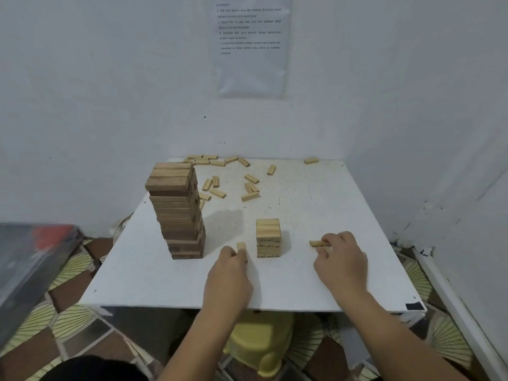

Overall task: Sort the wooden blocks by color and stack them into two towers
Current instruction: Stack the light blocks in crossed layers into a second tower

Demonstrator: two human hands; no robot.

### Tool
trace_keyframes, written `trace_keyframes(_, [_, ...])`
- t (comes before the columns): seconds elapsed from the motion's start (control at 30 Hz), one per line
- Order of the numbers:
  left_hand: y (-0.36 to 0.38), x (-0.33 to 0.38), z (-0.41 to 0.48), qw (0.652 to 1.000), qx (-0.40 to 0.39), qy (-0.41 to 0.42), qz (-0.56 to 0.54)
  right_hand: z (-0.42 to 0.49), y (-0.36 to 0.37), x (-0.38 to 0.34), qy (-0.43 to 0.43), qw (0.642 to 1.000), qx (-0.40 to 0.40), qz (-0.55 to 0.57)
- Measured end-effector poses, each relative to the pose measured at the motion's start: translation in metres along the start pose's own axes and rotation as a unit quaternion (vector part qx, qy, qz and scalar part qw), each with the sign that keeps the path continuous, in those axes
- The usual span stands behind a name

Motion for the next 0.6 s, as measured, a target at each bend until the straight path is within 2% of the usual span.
trace_keyframes(0.1, [-0.001,-0.005,-0.033,0.999,0.01,0.022,-0.037,-0.037,-0.008,-0.003,0.0,1.0,-0.017,0.0])
trace_keyframes(0.27, [-0.005,-0.018,-0.057,0.996,0.031,0.082,-0.034,-0.079,-0.006,-0.015,-0.06,0.997,-0.042,0.024])
trace_keyframes(0.5, [-0.022,-0.02,-0.042,0.985,-0.041,0.164,-0.027,-0.091,0.001,-0.047,-0.206,0.972,-0.101,0.053])
trace_keyframes(0.6, [-0.02,-0.025,-0.033,0.979,-0.042,0.192,-0.059,-0.086,0.005,-0.046,-0.212,0.965,-0.129,0.086])
Point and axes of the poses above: each hand's wrist, its own z-axis towards the middle knuckle, its own y-axis out of the palm, x = y × z, the point moved 2 cm from there along z, towards the middle knuckle, and after that the axes turned 3 degrees about y, right-handed, at the moved point
